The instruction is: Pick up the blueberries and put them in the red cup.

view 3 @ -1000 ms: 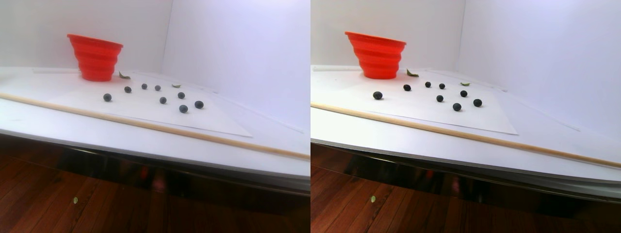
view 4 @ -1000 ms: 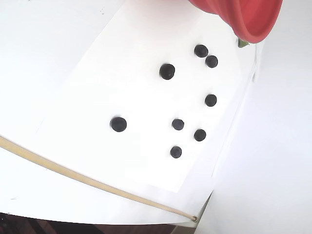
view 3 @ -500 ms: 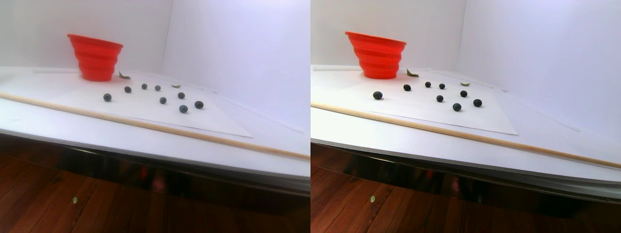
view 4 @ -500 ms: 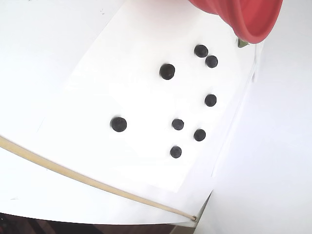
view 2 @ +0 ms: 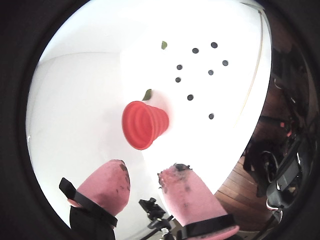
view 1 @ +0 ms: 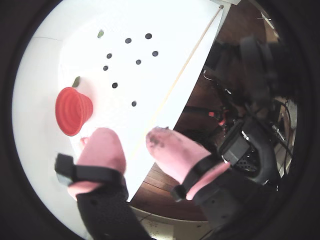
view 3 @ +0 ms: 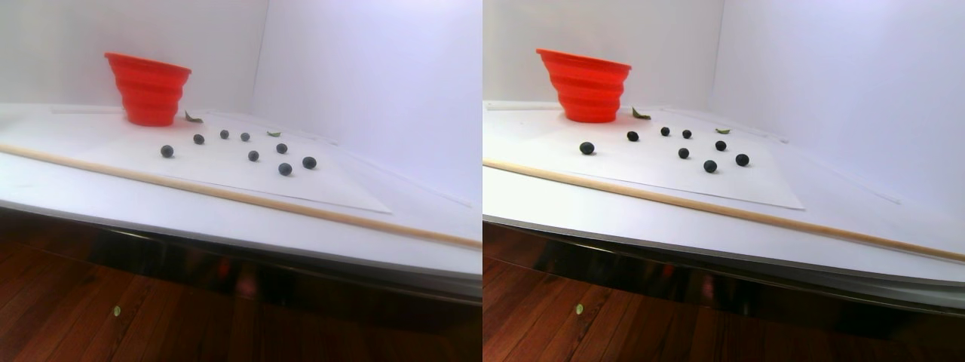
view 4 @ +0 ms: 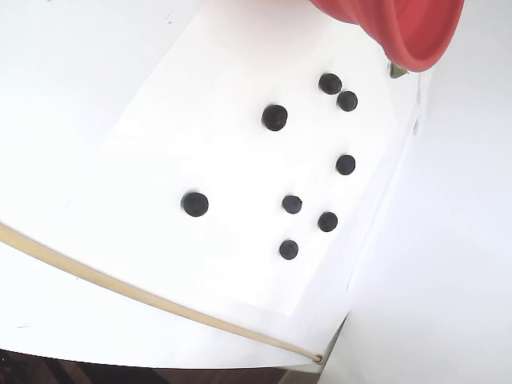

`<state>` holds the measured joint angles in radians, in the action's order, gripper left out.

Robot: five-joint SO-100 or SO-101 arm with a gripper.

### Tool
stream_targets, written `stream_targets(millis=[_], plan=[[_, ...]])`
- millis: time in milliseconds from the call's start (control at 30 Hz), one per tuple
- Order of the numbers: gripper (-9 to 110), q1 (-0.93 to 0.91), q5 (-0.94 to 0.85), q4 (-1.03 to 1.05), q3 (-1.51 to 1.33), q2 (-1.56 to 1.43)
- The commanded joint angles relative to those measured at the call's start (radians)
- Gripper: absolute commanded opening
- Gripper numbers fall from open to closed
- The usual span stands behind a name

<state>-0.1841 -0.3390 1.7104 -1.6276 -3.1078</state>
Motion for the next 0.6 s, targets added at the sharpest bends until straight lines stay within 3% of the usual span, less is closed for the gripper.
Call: stream_targets(millis=[0,567], plan=[[12,0.011,-0.075,-0.041,-0.029,-0.002],[16,0.054,-0.451,-0.232,-0.295,0.055]])
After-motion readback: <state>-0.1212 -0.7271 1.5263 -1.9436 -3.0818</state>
